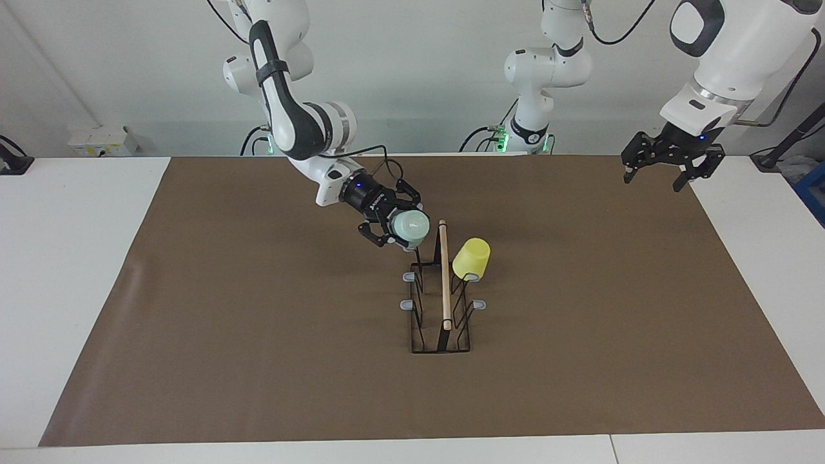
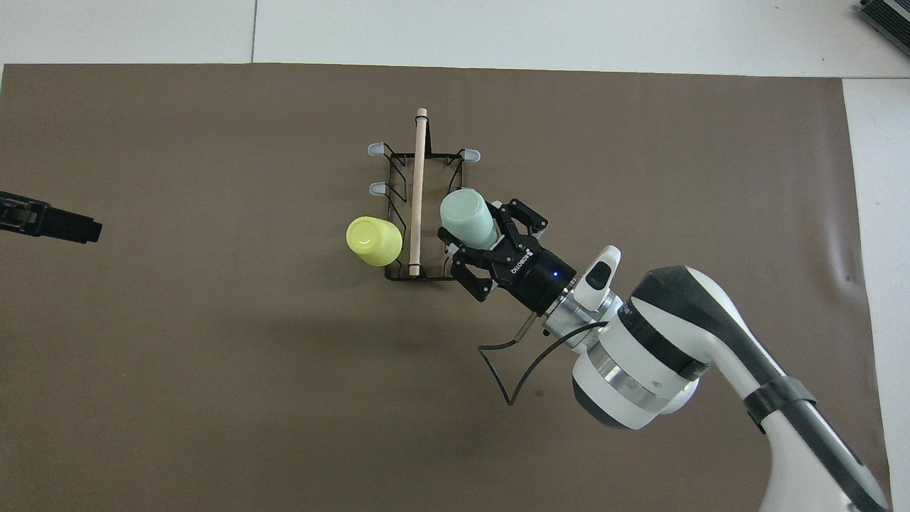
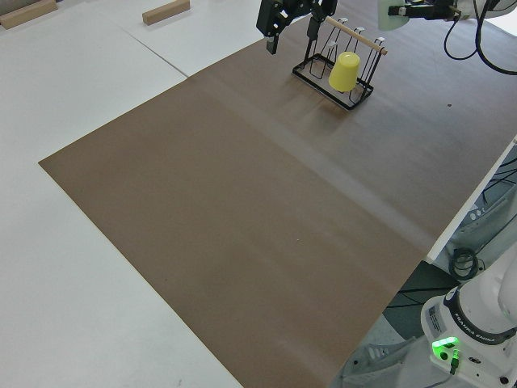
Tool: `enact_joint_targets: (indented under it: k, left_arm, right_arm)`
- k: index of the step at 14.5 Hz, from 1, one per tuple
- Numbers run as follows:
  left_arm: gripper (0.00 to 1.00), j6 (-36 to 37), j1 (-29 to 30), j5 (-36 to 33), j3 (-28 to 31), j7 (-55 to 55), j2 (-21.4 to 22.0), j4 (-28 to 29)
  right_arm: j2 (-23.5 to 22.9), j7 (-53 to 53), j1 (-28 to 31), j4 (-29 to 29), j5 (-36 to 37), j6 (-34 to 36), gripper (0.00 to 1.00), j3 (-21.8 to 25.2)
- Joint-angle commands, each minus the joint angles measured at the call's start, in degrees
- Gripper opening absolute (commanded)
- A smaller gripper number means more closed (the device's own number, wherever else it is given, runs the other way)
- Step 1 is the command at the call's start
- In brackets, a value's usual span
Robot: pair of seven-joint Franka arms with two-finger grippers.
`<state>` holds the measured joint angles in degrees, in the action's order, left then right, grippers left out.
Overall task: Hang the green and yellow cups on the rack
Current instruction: 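Hang the green cup on a rack peg and open the right gripper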
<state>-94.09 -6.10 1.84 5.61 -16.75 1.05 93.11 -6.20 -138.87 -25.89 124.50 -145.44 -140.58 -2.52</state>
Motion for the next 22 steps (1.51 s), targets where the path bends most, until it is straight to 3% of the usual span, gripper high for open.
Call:
enact_joint_targets:
  k: [1,7,9,16,21,22]
  left_arm:
    - [1.00,2.50,0.21,0.27,-0.42,1.89,0.18,-0.83]
    - [1.00,3.56,-0.23,0.27,-1.39,2.78,0.79,-0.65]
    - [1.00,3.21,-0.23,0.27,-1.39,2.86,0.88,-0.65]
    - [1.00,3.21,-0.23,0.27,-1.39,2.86,0.97,-0.65]
    - [1.00,3.21,-0.23,0.27,-1.39,2.86,0.88,-0.65]
    - [1.00,3.21,-0.23,0.27,-1.39,2.86,0.88,-0.65]
  right_arm:
    - [-0.22,-4.56,-0.03,1.00,-4.67,1.45,0.00,-0.21]
    - [-0.48,-10.36,0.05,3.37,-8.10,4.95,0.00,-0.21]
    - [-3.45,-13.52,0.14,3.56,-9.85,10.75,0.00,-0.21]
    - [-8.38,-19.68,1.55,3.47,-10.56,17.35,0.00,-0.12]
    - [-9.97,-20.04,1.11,3.56,-10.48,16.39,0.01,-0.12]
    - [-9.97,-20.12,0.93,3.73,-10.48,16.04,0.70,-0.12]
